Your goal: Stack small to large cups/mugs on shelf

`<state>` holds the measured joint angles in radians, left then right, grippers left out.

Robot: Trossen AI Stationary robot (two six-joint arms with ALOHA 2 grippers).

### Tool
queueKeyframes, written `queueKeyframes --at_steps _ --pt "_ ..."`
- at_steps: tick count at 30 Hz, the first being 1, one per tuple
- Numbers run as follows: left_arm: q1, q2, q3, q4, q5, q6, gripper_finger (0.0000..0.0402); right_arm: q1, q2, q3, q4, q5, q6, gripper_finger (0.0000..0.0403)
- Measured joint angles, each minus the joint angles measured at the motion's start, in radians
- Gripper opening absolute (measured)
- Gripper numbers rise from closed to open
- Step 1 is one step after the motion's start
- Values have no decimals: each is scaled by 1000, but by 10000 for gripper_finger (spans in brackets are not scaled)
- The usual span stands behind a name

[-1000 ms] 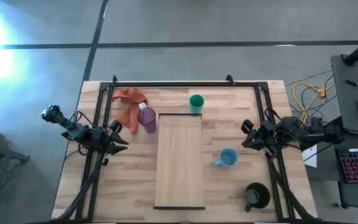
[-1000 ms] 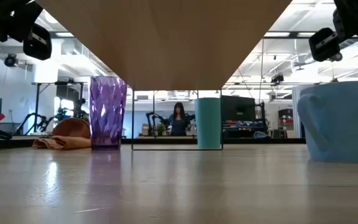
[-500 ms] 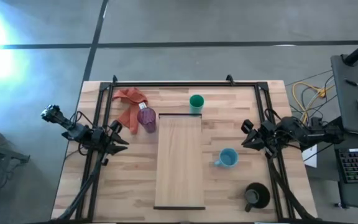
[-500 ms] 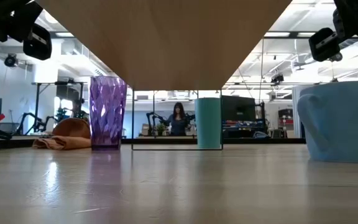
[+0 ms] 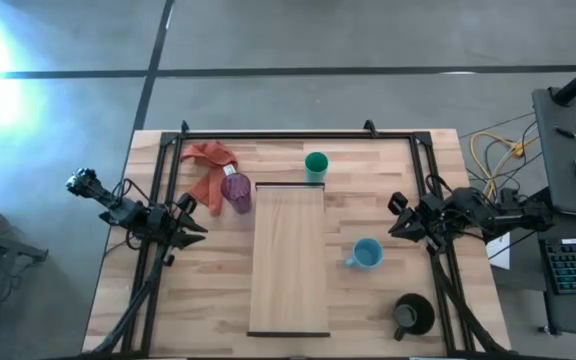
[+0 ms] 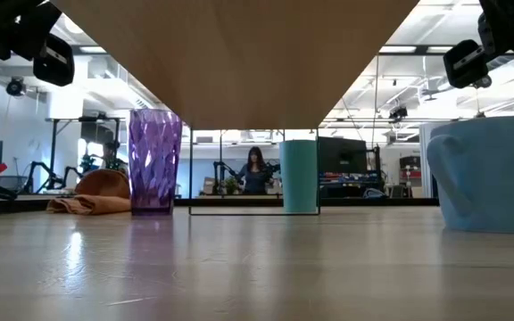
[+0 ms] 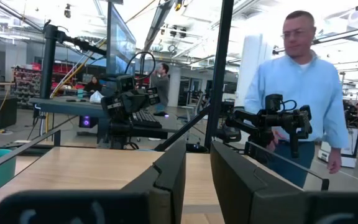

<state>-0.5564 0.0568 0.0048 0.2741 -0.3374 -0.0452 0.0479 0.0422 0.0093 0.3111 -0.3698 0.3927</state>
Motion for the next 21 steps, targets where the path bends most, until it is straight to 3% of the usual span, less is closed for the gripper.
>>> queueKeyframes --at_steps 10,16,18,21 --pt "0 0 0 0 0 0 61 0 0 0 1 2 0 38" --pt "0 0 0 1 0 0 61 0 4 0 119 121 74 38" --pt "0 0 0 0 0 0 61 0 5 0 174 127 165 38" --pt "0 0 0 0 0 0 61 0 -2 0 239 144 503 38"
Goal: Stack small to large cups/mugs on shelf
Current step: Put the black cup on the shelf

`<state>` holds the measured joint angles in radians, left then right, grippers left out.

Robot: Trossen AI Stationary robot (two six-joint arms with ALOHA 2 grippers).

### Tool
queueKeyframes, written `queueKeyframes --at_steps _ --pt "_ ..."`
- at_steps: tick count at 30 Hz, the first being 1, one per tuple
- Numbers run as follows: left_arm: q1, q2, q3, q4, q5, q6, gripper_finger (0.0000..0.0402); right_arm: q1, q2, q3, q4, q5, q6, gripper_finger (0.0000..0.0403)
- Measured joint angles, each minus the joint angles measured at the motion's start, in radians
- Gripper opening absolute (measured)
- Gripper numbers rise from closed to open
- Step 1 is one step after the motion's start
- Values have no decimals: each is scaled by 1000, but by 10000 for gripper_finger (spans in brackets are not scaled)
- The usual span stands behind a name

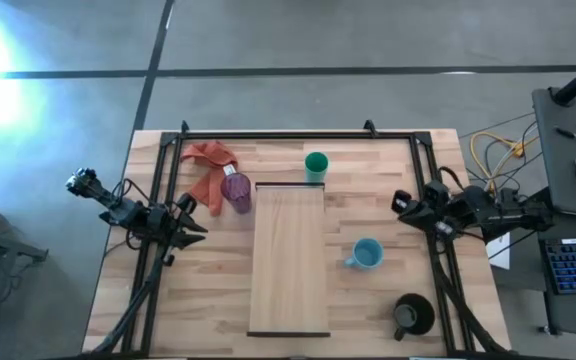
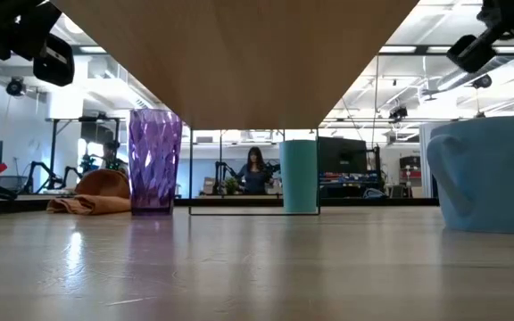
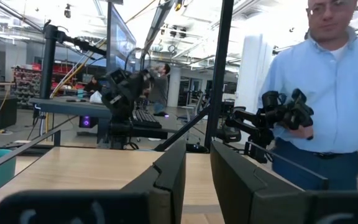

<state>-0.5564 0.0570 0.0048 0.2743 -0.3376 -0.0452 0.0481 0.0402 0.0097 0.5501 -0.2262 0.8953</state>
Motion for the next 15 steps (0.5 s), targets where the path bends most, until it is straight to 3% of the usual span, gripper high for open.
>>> queueKeyframes --at_steps 3,7,12,15 --pt "0 0 0 -1 0 0 61 -3 7 -1 -5 98 114 38" --pt "0 0 0 -1 0 0 61 -2 6 1 13 103 266 38" --pt "0 1 0 0 0 0 61 -3 18 -1 105 400 208 38" --pt "0 1 0 -1 0 0 61 -3 36 -1 237 404 168 38"
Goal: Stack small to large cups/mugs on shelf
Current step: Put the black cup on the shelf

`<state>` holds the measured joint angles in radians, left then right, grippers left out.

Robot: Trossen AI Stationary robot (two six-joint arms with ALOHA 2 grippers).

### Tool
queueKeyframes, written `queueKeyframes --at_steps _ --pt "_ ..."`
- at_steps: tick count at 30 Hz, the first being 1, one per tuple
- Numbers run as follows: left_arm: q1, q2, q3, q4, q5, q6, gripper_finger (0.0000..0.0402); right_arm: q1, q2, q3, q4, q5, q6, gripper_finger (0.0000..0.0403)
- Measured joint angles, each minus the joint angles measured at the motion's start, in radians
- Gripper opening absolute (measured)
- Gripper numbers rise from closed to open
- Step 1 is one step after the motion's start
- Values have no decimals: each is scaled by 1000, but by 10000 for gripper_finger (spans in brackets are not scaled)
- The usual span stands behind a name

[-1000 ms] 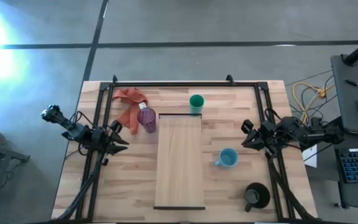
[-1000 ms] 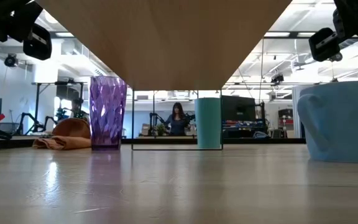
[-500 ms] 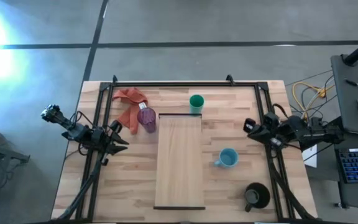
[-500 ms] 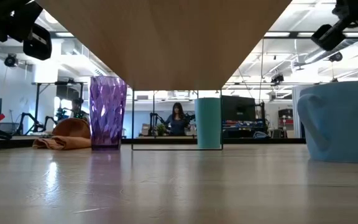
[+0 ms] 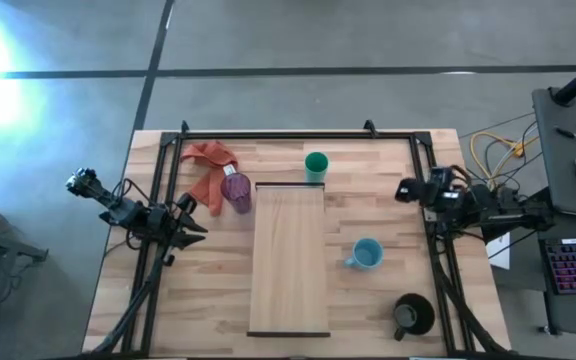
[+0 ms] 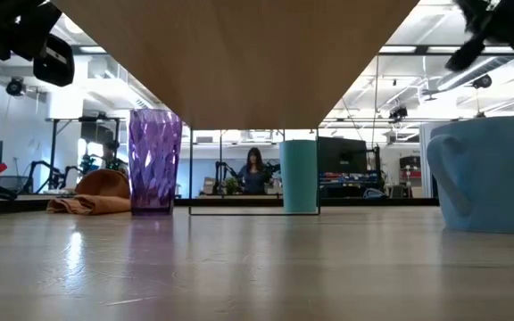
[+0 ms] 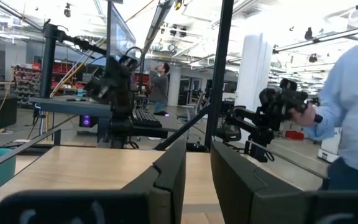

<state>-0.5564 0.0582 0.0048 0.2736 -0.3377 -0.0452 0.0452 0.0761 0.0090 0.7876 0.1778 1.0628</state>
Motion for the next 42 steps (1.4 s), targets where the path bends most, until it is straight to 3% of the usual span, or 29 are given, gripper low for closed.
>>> queueKeyframes --at_steps 5,9,14,22,24,27,31,35,38,42 --pt "0 0 0 1 0 0 61 0 99 46 318 -177 -251 38" --pt "0 0 0 0 0 0 61 0 197 219 242 -220 -391 38" --pt "0 0 0 0 0 0 61 0 358 456 -177 -251 -413 38" --pt "0 0 0 1 0 0 61 -47 525 937 -1417 -33 -566 38" --pt "0 0 0 1 0 0 61 -51 578 1040 -1712 -22 -507 38" --pt "0 0 0 1 0 0 61 -42 650 1147 -2013 -45 -403 39" --pt "0 0 0 1 0 0 61 -14 720 1212 -2200 -108 -275 50" --pt "0 0 0 1 0 0 61 47 807 1202 -2291 -254 -136 76" --pt "0 -1 0 1 0 0 61 150 877 1186 -2294 -331 -23 93" --pt "0 -1 0 3 0 0 61 342 978 1192 -2333 -340 78 111"
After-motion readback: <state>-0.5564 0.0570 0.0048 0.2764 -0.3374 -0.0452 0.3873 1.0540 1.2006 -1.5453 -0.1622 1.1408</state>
